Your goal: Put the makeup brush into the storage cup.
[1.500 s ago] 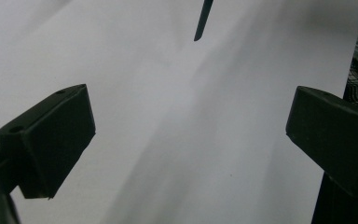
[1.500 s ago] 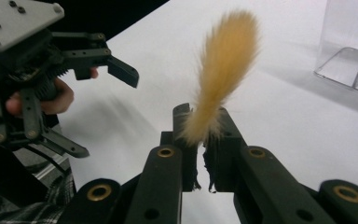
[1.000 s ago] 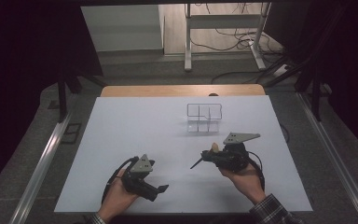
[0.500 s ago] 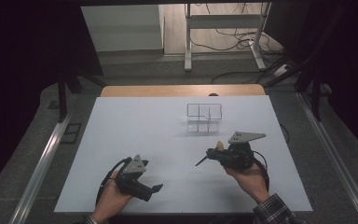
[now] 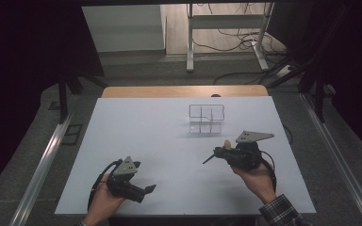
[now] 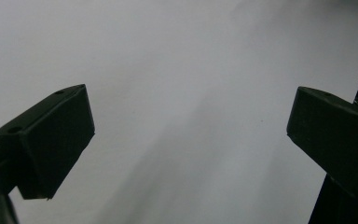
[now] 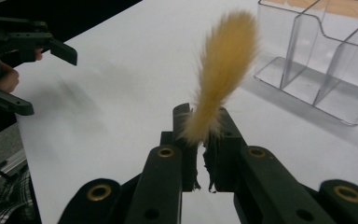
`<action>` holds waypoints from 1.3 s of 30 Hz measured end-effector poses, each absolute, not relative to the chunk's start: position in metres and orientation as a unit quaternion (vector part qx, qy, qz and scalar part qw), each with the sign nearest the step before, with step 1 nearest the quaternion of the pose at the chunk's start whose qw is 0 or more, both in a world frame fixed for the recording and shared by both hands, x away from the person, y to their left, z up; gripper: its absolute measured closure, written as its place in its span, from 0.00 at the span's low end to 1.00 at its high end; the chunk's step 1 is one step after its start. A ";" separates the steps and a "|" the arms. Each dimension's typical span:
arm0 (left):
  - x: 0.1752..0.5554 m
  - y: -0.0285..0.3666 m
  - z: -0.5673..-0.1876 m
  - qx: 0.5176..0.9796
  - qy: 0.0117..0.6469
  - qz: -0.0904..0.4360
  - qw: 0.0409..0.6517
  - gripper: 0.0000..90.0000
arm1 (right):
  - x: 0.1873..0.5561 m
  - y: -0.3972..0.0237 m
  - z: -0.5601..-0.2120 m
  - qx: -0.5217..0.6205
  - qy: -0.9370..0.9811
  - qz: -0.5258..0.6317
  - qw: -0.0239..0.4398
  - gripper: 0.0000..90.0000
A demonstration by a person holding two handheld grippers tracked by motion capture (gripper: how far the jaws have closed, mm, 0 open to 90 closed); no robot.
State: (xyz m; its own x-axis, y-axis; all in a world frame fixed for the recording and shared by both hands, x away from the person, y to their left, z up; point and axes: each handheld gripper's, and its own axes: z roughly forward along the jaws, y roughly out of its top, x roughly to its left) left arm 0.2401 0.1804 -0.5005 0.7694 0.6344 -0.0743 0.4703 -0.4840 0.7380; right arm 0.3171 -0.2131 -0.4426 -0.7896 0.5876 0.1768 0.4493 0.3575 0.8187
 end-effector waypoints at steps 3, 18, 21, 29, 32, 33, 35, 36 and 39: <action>0.239 0.187 -0.501 0.852 0.330 0.107 0.392 0.01 | 0.318 -0.215 -0.443 0.317 0.820 0.470 0.077 0.93; 0.234 0.224 -0.505 0.832 0.377 0.109 0.391 0.02 | 0.324 -0.225 -0.442 0.319 0.814 0.474 0.102 0.93; 0.233 0.231 -0.506 0.830 0.384 0.113 0.389 0.02 | 0.326 -0.227 -0.441 0.321 0.812 0.476 0.105 0.93; 0.228 0.244 -0.508 0.825 0.395 0.124 0.384 0.02 | 0.330 -0.232 -0.437 0.327 0.805 0.480 0.116 0.93; 0.226 0.248 -0.509 0.823 0.401 0.128 0.381 0.02 | 0.331 -0.234 -0.436 0.330 0.802 0.483 0.121 0.93; 0.226 0.249 -0.509 0.823 0.402 0.129 0.380 0.02 | 0.333 -0.235 -0.436 0.331 0.801 0.484 0.122 0.93; 0.225 0.251 -0.510 0.822 0.405 0.133 0.377 0.02 | 0.334 -0.236 -0.435 0.333 0.799 0.486 0.123 0.93; 0.224 0.252 -0.510 0.821 0.406 0.133 0.377 0.02 | 0.335 -0.237 -0.435 0.335 0.797 0.487 0.124 0.93; 0.223 0.256 -0.510 0.818 0.410 0.139 0.377 0.02 | 0.338 -0.239 -0.433 0.338 0.793 0.490 0.126 0.93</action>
